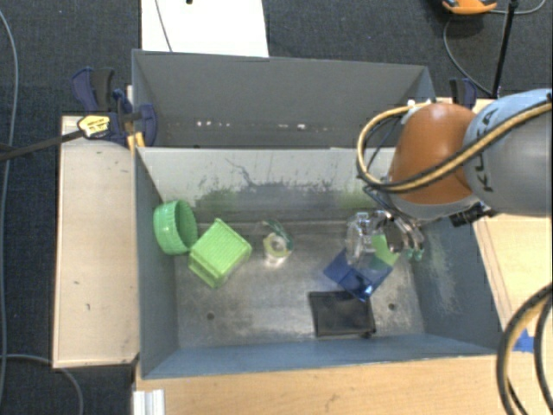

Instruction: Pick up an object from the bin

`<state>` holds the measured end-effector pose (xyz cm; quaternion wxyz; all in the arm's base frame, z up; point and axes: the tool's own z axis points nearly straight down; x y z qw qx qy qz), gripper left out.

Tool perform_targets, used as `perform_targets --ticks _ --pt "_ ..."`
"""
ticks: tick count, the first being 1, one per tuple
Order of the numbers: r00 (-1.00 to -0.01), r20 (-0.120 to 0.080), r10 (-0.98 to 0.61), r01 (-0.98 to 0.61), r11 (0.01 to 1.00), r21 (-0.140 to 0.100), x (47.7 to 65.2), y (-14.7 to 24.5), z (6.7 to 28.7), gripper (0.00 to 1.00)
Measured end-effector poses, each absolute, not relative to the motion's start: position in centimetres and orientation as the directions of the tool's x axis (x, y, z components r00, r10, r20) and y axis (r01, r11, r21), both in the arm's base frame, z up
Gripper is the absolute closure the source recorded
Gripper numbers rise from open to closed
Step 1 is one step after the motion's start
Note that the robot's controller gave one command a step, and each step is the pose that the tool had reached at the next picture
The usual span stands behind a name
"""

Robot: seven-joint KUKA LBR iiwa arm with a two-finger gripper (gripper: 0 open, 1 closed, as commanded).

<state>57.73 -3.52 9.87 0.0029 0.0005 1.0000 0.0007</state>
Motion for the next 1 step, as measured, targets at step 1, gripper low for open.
perform_targets --ticks 1 --pt "-1.0 -0.006 0.002 0.002 1.0 0.002 57.73 -3.51 9.87 0.0"
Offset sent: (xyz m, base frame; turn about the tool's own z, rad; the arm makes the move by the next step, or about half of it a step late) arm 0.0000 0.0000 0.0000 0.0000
